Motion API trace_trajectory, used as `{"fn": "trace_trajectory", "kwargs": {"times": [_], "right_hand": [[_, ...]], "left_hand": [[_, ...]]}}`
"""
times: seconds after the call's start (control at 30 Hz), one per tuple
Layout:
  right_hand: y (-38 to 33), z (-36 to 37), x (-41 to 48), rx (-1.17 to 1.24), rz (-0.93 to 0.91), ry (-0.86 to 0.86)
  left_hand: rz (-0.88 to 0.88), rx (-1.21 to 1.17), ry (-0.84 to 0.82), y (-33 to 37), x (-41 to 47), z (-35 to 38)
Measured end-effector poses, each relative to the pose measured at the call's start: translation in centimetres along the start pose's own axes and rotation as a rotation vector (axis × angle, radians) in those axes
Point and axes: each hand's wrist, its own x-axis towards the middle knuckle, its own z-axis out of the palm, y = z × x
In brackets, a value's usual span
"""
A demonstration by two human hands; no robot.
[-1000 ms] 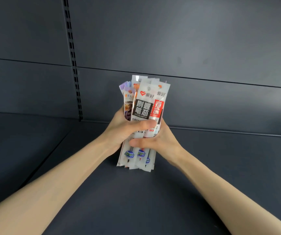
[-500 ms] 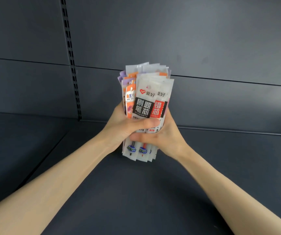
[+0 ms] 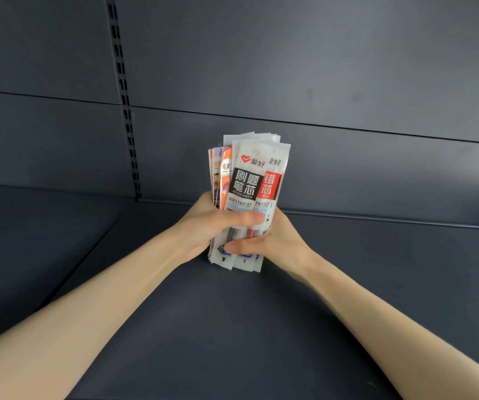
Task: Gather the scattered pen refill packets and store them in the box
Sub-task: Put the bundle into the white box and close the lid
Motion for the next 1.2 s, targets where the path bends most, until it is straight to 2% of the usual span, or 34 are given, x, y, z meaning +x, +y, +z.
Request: {"fn": "trace_trajectory", "kwargs": {"times": [0.63,0.9,1.2], "right_hand": [[0.3,0.3,-0.1,0.04,0.066,-0.032],[-0.3,0.1,-0.6,0.008,0.121,-0.009],[-5.0,-4.6,-7.6,-0.006,0.127,0.022]], "left_hand": [[-0.073,-0.103,-0.014,-1.2,0.3,-0.3],[-0.088,-0.034,-0.022,-0.8,0.6,0.1],[-0.004,0.109,-0.044,2.4,-0.7,7.4]]}}
